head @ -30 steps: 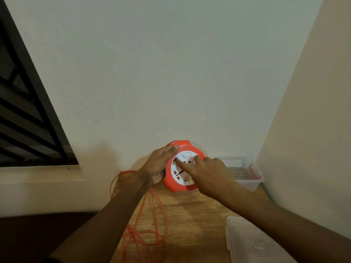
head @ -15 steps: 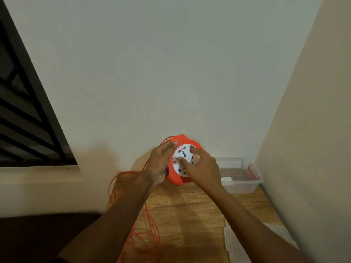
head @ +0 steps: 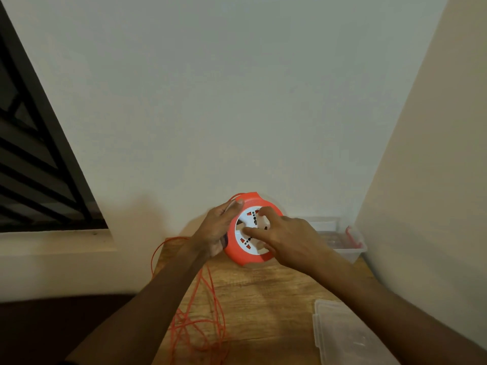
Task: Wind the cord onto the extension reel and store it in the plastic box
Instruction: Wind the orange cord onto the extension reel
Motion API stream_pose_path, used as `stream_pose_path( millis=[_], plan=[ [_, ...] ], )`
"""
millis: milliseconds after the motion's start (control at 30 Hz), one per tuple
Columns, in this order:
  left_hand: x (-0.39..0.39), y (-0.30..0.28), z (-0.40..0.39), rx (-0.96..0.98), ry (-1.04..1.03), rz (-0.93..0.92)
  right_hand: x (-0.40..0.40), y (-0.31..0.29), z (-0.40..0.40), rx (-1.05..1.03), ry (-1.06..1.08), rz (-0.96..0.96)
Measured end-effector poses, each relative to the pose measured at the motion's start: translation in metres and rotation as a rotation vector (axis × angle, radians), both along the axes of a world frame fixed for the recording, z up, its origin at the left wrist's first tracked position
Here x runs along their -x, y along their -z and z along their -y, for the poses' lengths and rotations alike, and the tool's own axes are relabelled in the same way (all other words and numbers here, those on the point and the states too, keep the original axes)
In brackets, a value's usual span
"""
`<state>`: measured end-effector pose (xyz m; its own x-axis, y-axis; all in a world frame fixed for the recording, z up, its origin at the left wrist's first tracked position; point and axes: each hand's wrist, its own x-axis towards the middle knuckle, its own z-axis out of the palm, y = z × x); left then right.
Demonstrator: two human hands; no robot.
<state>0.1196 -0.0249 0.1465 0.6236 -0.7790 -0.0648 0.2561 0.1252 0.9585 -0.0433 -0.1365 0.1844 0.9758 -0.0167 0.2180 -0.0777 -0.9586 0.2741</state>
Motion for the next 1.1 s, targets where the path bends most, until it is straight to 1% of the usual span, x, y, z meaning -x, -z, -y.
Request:
stream_pose_path(
  millis=[133,400,500,567,633,700,733,767,833,867,900,933,967,1000,1100],
  plan=[
    [0.0,-0.001,0.002,0.005,0.027,0.032,0.0,-0.007,-0.007,0.119,0.039,-0.018],
    [0.001,0.0,0.002,-0.009,-0.005,0.024,-0.01,0.005,-0.008,0.142,0.056,-0.046],
    [0.004,-0.001,0.004,-0.006,-0.031,0.023,-0.017,0.012,-0.004,0.127,0.043,0.022],
    [0.006,-0.003,0.004,0.019,-0.049,0.028,-0.021,0.016,-0.003,0.038,0.089,0.125],
    [0.008,-0.005,0.006,0.047,-0.08,0.025,-0.024,0.017,-0.005,-0.166,0.203,0.268],
    [0.01,-0.006,0.01,0.074,-0.113,0.037,-0.025,0.019,-0.009,-0.431,0.331,0.362],
    [0.011,-0.005,0.011,0.09,-0.131,0.045,-0.027,0.019,-0.01,-0.605,0.379,0.394],
    [0.011,-0.004,0.013,0.104,-0.149,0.05,-0.029,0.018,-0.01,-0.832,0.416,0.423],
    [0.012,-0.001,0.013,0.106,-0.191,0.05,-0.03,0.016,-0.01,-1.397,0.459,0.444],
    [0.012,0.001,0.013,0.1,-0.203,0.046,-0.029,0.016,-0.011,-1.606,0.472,0.433],
    [0.012,0.002,0.012,0.097,-0.205,0.04,-0.028,0.017,-0.013,-1.697,0.477,0.414],
    [0.011,0.002,0.012,0.097,-0.202,0.035,-0.026,0.018,-0.014,-1.687,0.472,0.385],
    [0.01,0.002,0.012,0.101,-0.195,0.033,-0.024,0.019,-0.015,-1.586,0.456,0.363],
    [0.009,0.003,0.012,0.104,-0.188,0.029,-0.021,0.019,-0.015,-1.402,0.431,0.351],
    [0.007,0.003,0.011,0.078,-0.172,0.008,-0.009,0.015,-0.009,-0.659,0.386,0.347]
  ],
)
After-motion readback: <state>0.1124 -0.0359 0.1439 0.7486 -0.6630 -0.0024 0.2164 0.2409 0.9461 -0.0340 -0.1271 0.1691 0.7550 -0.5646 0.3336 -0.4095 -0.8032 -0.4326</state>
